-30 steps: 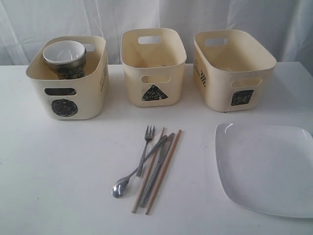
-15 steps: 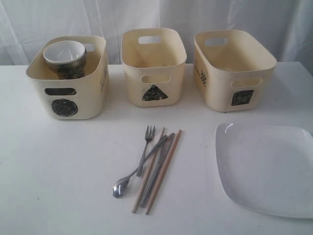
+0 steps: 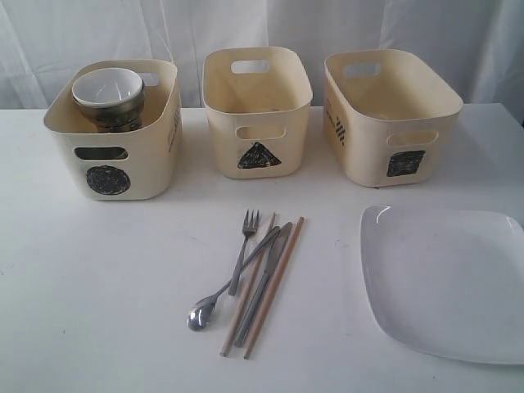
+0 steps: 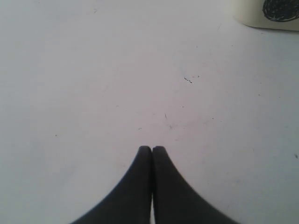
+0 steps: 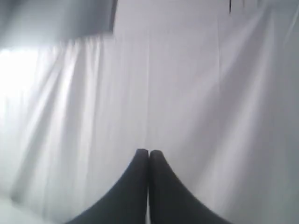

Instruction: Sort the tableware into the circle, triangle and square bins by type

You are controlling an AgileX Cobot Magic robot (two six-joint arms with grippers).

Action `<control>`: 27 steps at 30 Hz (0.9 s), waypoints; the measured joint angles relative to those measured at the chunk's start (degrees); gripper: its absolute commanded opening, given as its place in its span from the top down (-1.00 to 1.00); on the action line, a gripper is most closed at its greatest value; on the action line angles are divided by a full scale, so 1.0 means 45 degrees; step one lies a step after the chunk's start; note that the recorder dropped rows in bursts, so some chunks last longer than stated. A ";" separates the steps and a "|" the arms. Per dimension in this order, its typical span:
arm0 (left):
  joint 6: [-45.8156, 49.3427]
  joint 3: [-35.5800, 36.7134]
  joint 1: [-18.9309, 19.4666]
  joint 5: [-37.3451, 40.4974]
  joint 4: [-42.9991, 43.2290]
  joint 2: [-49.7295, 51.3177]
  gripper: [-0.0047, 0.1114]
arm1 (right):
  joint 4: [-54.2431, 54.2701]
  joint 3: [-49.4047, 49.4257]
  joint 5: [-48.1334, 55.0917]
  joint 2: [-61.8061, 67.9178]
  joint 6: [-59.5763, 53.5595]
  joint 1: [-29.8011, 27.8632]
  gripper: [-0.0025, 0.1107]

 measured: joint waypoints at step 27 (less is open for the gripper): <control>0.0000 0.0000 0.0000 0.0000 0.0000 0.0000 0.92 | 1.1002 -0.2886 1.8146 0.7907 -0.9256 0.5964 0.96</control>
